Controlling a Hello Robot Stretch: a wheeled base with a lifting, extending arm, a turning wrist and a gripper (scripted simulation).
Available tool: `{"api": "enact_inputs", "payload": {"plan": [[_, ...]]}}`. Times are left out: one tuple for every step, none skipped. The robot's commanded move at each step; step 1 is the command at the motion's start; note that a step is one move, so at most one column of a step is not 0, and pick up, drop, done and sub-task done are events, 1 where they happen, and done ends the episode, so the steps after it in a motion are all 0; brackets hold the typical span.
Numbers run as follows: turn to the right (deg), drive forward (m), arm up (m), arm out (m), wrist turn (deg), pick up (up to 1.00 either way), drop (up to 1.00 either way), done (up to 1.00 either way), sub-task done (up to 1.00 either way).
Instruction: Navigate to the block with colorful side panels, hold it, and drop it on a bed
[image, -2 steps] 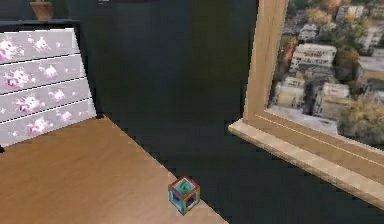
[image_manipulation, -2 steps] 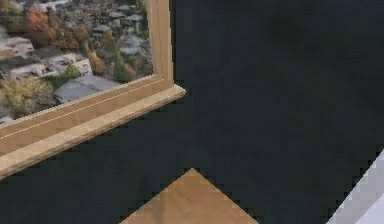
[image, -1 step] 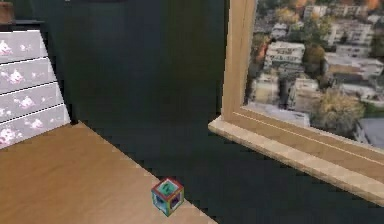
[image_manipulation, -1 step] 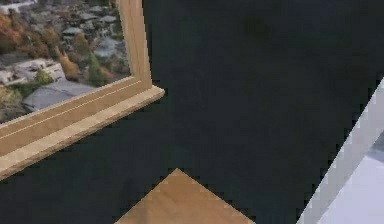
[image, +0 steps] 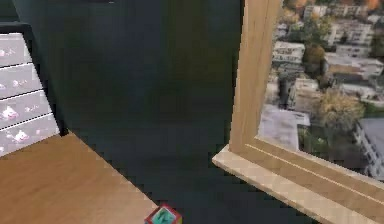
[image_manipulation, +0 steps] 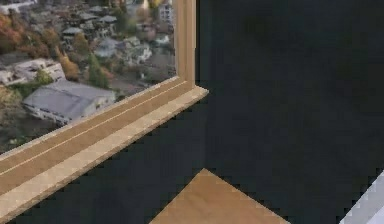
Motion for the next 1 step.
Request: {"api": "enact_inputs", "payload": {"plan": [[-45.0,0.00,0.00,0.00,0.0,0.00,0.00,0.00,0.00]]}}
